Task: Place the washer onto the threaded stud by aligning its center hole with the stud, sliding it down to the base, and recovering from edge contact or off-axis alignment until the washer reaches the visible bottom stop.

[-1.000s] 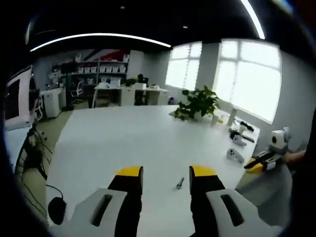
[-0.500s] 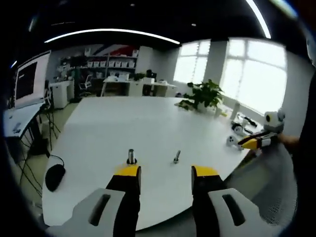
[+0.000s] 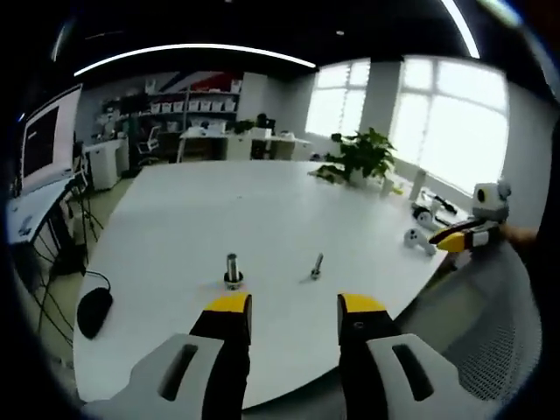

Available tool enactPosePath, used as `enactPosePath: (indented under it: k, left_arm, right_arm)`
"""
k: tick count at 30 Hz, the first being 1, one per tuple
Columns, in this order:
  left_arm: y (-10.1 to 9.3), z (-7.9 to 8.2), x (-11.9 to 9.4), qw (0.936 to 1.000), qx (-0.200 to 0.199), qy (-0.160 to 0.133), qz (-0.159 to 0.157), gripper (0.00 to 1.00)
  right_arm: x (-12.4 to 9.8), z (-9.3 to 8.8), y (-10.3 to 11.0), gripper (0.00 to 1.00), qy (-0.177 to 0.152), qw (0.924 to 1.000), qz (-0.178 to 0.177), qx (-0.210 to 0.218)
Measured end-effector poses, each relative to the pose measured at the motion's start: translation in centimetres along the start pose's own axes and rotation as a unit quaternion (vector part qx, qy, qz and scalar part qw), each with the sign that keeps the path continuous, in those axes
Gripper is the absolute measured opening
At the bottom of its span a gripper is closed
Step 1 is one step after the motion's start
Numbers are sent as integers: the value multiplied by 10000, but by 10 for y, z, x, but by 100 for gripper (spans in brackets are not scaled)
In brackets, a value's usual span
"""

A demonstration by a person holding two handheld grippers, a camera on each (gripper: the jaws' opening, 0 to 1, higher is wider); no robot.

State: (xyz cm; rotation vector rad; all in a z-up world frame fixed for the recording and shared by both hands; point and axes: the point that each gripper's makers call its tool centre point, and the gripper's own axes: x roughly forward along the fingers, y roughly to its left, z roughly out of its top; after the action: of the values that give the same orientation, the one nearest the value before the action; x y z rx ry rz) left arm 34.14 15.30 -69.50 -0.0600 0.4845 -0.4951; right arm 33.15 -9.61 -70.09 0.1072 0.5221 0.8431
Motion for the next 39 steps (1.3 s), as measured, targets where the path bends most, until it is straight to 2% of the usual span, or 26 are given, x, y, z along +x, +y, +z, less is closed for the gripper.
enactPosePath:
  k: [22, 31, 39]
  left_arm:
    - [0, -10, 1, 9997, 96, 244, 0, 38]
    - [-1, -9, 2, 9997, 145, 211, -6, 41]
    - [3, -13, 3, 9994, 128, 312, 63, 40]
  right_arm:
    - [0, 2, 1, 17, -63, 10000, -7, 41]
    - [-1, 3, -1, 17, -77, 9999, -49, 57]
    - [0, 4, -1, 17, -107, 9999, -71, 83]
